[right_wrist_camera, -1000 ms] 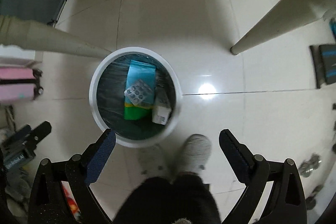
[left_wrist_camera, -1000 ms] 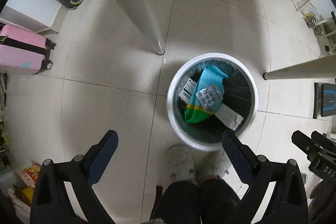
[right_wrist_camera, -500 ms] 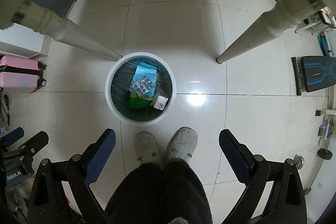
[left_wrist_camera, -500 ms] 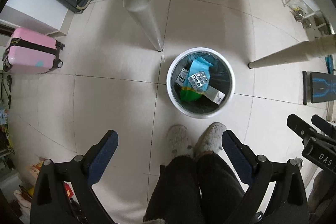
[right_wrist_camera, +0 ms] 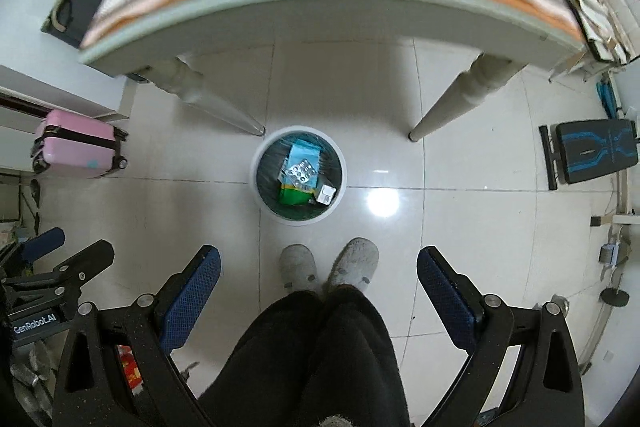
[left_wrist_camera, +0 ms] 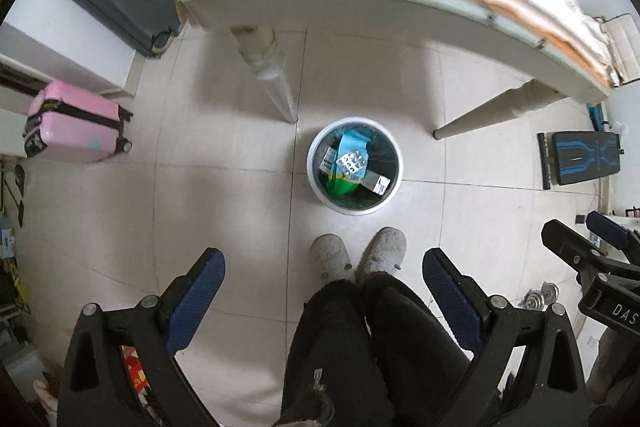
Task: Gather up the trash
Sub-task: 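Move both grippers back up over the table, then grasp the cream Pudilan box with the right gripper while the left grasps the white-red-yellow box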
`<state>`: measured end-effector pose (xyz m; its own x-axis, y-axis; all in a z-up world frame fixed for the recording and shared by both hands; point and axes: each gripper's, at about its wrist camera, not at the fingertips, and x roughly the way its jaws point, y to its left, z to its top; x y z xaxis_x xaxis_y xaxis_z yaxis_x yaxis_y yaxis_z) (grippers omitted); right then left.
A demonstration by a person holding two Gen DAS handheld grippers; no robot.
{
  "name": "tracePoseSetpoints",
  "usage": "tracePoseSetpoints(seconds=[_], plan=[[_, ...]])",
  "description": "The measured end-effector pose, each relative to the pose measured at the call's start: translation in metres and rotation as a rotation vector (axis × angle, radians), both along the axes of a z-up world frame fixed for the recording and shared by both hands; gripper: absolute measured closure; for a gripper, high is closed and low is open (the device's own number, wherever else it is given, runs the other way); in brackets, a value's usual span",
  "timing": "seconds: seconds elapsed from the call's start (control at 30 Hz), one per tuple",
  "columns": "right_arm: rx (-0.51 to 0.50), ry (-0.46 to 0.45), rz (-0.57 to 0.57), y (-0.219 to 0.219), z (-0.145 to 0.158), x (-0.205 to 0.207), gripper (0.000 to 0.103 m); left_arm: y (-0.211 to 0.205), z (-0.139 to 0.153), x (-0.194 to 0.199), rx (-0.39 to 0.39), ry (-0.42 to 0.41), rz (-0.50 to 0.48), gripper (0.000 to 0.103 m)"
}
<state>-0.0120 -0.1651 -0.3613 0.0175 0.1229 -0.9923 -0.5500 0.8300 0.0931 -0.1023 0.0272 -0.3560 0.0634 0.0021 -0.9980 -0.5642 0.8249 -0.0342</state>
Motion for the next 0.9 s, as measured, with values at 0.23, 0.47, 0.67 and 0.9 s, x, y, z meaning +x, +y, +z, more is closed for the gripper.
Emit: tracePoseSetpoints(seconds=[0.23, 0.47, 0.67, 0.9], plan=[[0.064, 0.014, -0.021, 0.002, 0.074, 0.004, 0.003, 0.008, 0.060, 0.012, 0.071, -0.082, 0.006, 0.002], [0.169, 0.011, -0.142, 0.011, 0.123, 0.063, 0.003, 0.034, 0.101, 0.068, 0.189, -0.145, 0.052, 0.002], [0.175, -0.030, -0.263, 0.017, 0.128, 0.178, 0.003, 0.060, 0.115, 0.146, 0.268, -0.184, 0.094, 0.000], [0.070, -0.022, -0.366, 0.045, 0.066, 0.359, 0.003, 0.087, 0.085, 0.271, 0.309, -0.089, 0.129, 0.000]])
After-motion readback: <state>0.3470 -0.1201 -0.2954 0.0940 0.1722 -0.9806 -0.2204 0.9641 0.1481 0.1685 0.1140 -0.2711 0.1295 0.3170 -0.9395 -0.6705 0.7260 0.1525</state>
